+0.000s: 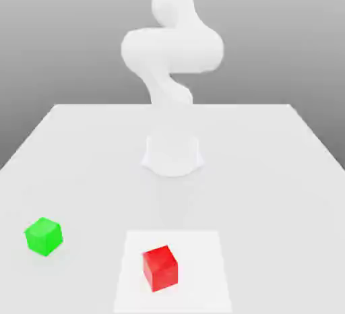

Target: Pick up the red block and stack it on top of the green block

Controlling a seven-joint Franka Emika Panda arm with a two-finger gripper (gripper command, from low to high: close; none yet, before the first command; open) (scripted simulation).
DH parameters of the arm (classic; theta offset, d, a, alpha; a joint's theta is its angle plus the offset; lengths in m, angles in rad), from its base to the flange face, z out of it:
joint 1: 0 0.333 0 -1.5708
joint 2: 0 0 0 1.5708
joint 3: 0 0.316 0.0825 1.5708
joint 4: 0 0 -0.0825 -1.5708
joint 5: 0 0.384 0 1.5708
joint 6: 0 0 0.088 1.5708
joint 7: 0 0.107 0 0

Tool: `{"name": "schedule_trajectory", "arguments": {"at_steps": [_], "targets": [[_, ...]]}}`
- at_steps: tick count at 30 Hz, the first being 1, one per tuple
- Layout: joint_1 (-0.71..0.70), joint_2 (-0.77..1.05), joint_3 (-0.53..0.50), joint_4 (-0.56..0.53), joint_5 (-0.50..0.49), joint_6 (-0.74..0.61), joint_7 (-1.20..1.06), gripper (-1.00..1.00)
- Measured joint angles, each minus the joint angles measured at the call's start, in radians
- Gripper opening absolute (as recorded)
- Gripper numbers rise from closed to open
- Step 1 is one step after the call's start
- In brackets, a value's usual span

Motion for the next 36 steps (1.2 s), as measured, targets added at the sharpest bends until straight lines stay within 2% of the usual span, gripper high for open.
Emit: {"name": "schedule_trajectory", "arguments": {"at_steps": [9, 15, 23, 28, 29, 36], "targets": [[-0.136, 0.317, 0.114, -0.117, -0.018, 0.154, 0.393, 0.00], [-0.191, 0.527, 0.155, -0.194, -0.050, 0.255, 0.665, 0.00], [-0.206, 0.803, 0.151, -0.292, -0.060, 0.393, 0.994, 0.00], [-0.163, 0.982, 0.094, -0.277, -0.128, 0.534, 1.075, 0.00], [-0.151, 1.013, 0.079, -0.273, -0.140, 0.560, 1.085, -1.00], [-0.149, 1.018, 0.076, -0.272, -0.142, 0.566, 1.087, -1.00]]}}
